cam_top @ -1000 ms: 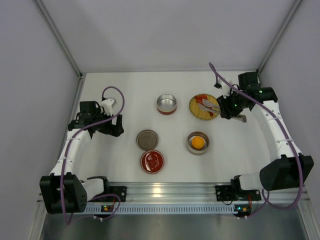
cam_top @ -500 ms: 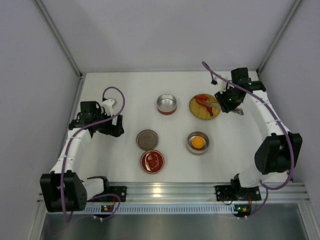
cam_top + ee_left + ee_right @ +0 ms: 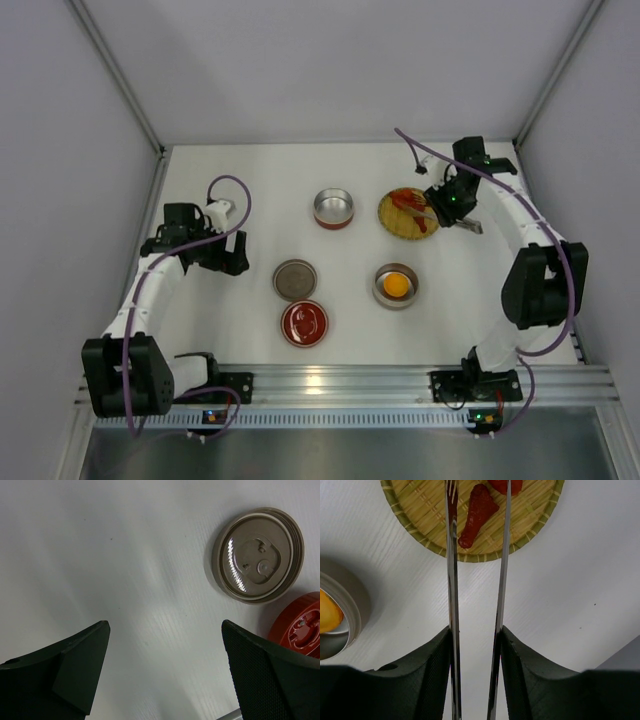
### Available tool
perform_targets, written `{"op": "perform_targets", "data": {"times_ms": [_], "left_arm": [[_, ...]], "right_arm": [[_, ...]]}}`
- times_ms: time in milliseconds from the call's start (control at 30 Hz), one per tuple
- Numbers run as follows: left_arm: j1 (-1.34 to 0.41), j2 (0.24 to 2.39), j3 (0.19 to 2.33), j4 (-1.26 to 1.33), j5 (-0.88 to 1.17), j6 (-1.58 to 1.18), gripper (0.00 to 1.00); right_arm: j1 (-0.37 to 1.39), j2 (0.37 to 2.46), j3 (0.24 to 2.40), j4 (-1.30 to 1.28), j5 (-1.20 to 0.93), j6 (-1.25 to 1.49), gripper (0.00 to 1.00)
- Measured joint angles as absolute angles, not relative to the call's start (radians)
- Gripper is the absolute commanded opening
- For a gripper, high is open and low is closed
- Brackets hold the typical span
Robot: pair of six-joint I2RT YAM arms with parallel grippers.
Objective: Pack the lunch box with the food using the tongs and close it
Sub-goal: Pick up the fake food from the plate.
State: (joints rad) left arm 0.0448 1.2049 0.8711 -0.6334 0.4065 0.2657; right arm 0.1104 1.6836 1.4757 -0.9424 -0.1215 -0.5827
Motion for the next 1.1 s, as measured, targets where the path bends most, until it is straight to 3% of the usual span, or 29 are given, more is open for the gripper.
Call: {"op": "perform_targets", "data": {"times_ms": [1100], "left_arm": [[0.045, 1.235, 0.871, -0.628, 0.404, 0.265, 0.98]], "right_arm": [[0.112, 1.757, 1.545, -0.968, -0.02, -0.774, 0.41]]}}
